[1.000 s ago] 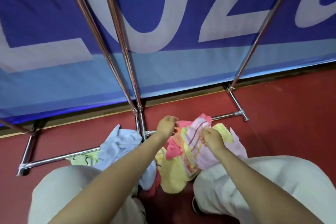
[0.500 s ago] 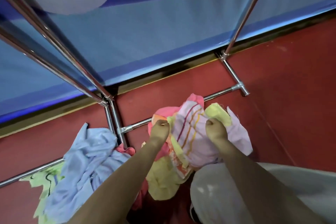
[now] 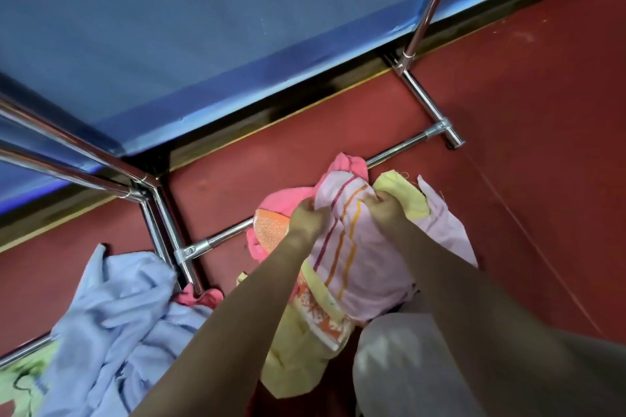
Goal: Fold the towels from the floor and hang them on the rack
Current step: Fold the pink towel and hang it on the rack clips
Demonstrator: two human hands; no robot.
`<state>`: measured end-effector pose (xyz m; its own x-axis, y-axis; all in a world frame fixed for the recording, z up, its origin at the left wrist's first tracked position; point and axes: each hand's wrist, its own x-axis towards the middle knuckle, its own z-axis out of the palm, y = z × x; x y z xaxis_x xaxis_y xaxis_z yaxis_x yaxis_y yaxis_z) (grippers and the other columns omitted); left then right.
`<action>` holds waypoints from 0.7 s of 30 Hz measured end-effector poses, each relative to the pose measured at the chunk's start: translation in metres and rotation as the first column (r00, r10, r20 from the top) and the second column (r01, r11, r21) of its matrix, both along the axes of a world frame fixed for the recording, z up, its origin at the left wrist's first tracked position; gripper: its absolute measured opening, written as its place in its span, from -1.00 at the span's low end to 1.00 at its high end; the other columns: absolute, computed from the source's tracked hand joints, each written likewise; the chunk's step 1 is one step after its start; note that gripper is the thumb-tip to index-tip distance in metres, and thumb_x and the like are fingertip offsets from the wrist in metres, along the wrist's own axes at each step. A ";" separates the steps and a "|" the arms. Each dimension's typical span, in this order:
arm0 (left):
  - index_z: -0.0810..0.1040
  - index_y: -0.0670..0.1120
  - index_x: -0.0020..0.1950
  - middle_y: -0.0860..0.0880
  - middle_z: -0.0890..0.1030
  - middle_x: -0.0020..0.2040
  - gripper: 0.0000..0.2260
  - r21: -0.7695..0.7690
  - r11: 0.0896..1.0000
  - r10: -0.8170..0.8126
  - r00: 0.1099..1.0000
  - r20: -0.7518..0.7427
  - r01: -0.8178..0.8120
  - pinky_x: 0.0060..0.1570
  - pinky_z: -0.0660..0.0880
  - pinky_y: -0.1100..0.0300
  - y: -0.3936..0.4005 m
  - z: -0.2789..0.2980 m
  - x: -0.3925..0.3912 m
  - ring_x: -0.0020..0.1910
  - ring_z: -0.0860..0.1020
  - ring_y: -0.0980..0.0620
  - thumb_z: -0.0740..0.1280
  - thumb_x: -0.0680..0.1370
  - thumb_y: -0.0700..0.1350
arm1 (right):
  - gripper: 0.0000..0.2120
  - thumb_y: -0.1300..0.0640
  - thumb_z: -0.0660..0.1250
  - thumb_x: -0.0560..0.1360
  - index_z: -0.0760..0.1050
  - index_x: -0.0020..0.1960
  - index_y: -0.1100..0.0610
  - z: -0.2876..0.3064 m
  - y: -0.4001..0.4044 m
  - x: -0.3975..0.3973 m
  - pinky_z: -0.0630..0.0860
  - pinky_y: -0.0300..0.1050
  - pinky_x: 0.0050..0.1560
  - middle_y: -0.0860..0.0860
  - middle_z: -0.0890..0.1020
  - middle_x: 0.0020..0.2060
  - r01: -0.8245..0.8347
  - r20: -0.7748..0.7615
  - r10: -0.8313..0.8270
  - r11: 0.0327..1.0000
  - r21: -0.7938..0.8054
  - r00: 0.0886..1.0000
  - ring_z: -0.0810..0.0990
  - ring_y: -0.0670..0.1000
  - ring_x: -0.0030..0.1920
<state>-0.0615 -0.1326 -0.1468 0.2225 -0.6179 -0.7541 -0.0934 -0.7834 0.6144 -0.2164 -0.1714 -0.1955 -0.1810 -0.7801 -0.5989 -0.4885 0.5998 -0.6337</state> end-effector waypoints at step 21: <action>0.59 -0.16 0.01 -0.08 0.63 -0.10 -0.84 -0.439 0.830 0.326 0.938 -0.117 -0.344 -0.25 0.51 0.39 0.113 0.241 0.052 -0.17 0.57 0.05 0.21 0.61 -0.27 | -0.85 0.33 0.22 0.55 0.56 -0.08 0.23 0.283 0.068 0.044 0.40 -0.31 -0.09 0.03 0.58 -0.19 -0.173 0.160 0.308 0.814 -0.555 0.938 0.48 -0.11 -0.19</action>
